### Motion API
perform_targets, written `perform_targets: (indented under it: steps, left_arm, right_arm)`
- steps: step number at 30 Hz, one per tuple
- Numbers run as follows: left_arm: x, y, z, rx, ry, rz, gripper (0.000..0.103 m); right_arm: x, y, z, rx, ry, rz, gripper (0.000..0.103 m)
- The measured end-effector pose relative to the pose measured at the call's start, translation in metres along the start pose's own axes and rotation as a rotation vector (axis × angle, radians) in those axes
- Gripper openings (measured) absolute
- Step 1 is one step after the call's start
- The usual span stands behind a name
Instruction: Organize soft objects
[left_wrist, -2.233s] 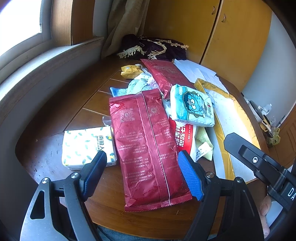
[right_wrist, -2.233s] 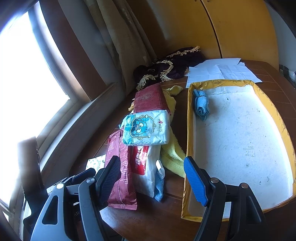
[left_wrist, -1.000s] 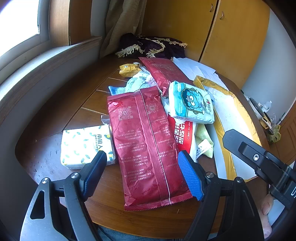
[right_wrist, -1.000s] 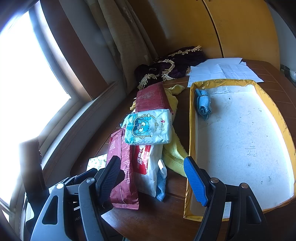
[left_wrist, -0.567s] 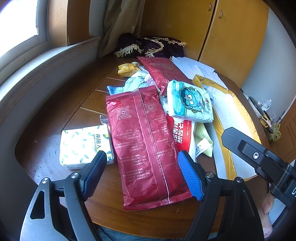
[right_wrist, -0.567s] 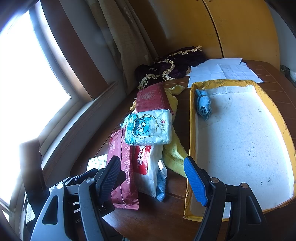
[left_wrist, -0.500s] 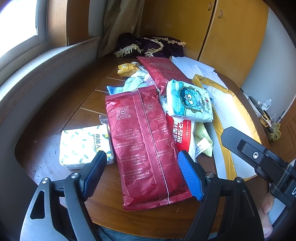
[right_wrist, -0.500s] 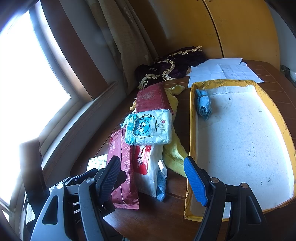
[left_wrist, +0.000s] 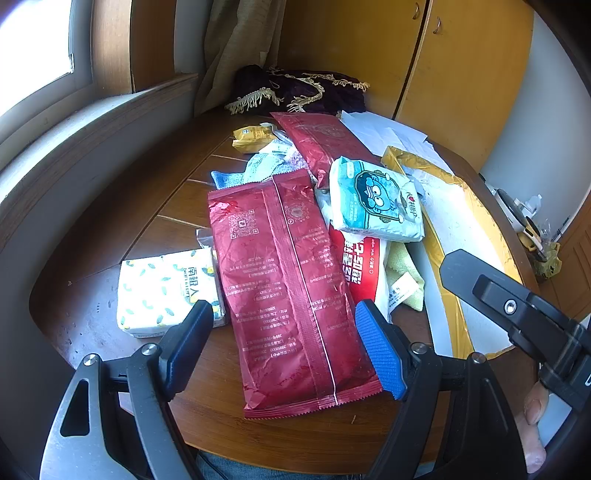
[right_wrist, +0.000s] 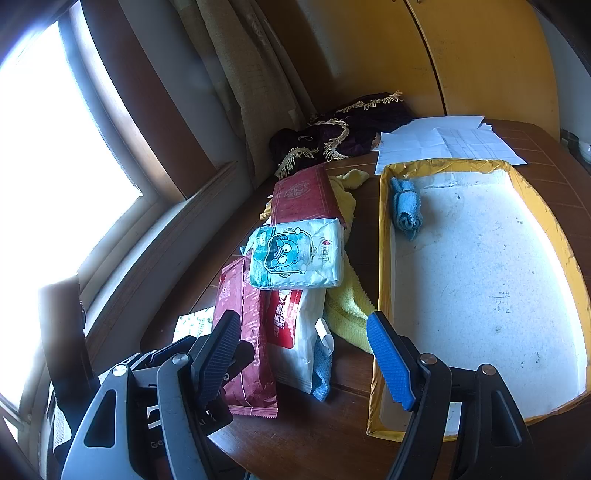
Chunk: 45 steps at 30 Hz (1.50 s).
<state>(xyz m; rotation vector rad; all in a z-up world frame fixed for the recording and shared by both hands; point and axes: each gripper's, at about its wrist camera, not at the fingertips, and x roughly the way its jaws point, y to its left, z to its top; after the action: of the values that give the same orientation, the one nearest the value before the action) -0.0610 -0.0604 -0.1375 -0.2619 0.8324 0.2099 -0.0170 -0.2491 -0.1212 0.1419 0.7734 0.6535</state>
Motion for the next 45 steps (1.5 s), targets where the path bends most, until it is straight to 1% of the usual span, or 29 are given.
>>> perform_targets:
  steps: [23,29,32,34,36,38,42,43,45]
  left_arm:
    - [0.002,-0.002,-0.005,0.008,0.004,0.004,0.079]
    - [0.003,0.003,-0.006,0.005,0.013,-0.01,0.079]
    - [0.003,0.002,-0.005,0.018,0.012,-0.009,0.079]
    - [0.004,0.004,-0.003,0.02,0.011,0.006,0.079]
    - [0.008,0.011,0.0,-0.001,0.023,0.01,0.079]
    - [0.009,0.018,0.003,-0.023,0.018,-0.003,0.079]
    - [0.003,0.037,0.009,-0.086,-0.015,-0.042,0.079]
    - [0.002,0.041,0.009,-0.093,-0.016,-0.034,0.079]
    - [0.003,0.05,0.01,-0.109,-0.016,-0.012,0.079]
  right_arm:
    - [0.0,-0.003,-0.001,-0.001,-0.002,0.003,0.074]
    - [0.003,-0.006,0.0,0.004,0.002,0.017,0.074]
    - [0.006,-0.007,0.005,0.002,0.002,0.029,0.074]
    - [0.01,-0.005,0.011,-0.005,0.003,0.031,0.074]
    - [0.015,-0.003,0.018,-0.012,0.001,0.032,0.074]
    - [0.023,0.001,0.026,-0.024,0.009,0.033,0.074]
    - [0.043,0.012,0.041,-0.06,0.008,-0.017,0.074]
    - [0.05,0.015,0.044,-0.069,0.012,-0.046,0.074]
    - [0.057,0.016,0.048,-0.074,0.014,-0.073,0.074]
